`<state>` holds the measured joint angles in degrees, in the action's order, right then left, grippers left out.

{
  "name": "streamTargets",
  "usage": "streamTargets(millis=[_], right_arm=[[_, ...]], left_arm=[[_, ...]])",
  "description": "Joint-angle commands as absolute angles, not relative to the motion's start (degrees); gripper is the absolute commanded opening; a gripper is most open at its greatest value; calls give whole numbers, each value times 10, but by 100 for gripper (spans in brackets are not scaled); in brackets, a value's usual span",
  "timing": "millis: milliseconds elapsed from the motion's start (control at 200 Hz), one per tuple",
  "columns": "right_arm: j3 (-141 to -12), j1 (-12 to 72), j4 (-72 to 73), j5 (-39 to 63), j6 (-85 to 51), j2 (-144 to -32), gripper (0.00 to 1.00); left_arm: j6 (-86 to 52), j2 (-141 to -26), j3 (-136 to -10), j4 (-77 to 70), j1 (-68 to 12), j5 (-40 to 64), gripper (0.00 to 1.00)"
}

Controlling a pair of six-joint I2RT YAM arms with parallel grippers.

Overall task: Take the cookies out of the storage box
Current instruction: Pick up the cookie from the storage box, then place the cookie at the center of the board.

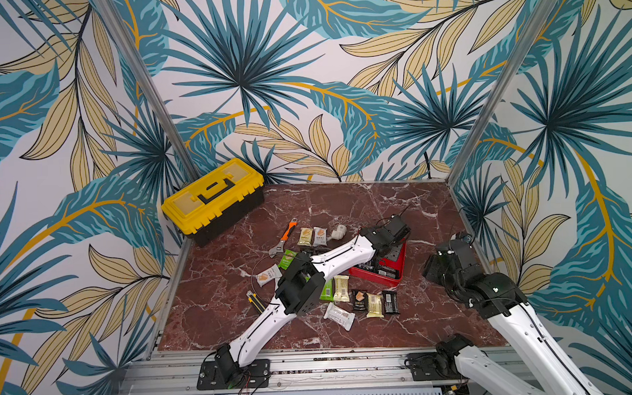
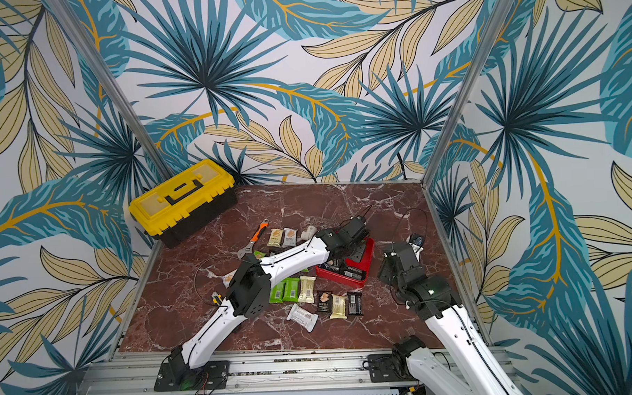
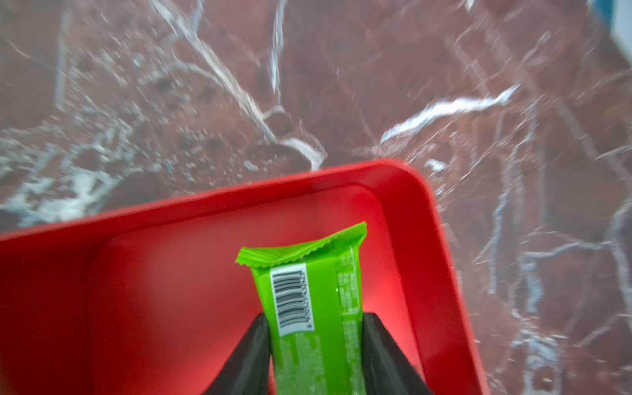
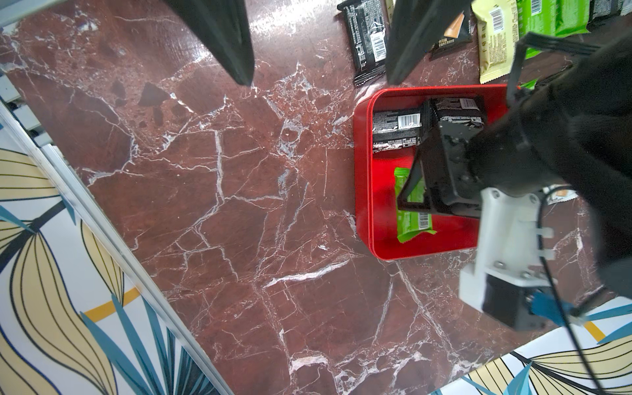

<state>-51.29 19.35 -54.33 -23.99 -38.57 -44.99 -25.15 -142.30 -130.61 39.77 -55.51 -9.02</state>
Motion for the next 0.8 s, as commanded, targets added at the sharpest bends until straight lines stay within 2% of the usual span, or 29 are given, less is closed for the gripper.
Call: streamTargets(millis=[0, 165, 406, 796], right_arm=[[-514, 191, -551, -246, -380, -451, 66], [-518, 191, -549, -245, -375, -452, 66], [-515, 191, -537, -238, -366, -461, 66], [-512, 191, -515, -215, -349, -494, 66]], left_arm=[[-260, -1349, -1282, 374, -546, -88, 45], [-264, -1287, -1221, 385, -537, -82, 45], [-276, -1119, -1008, 372, -530, -96, 44], [-349, -892, -761, 507, -549, -138, 44]])
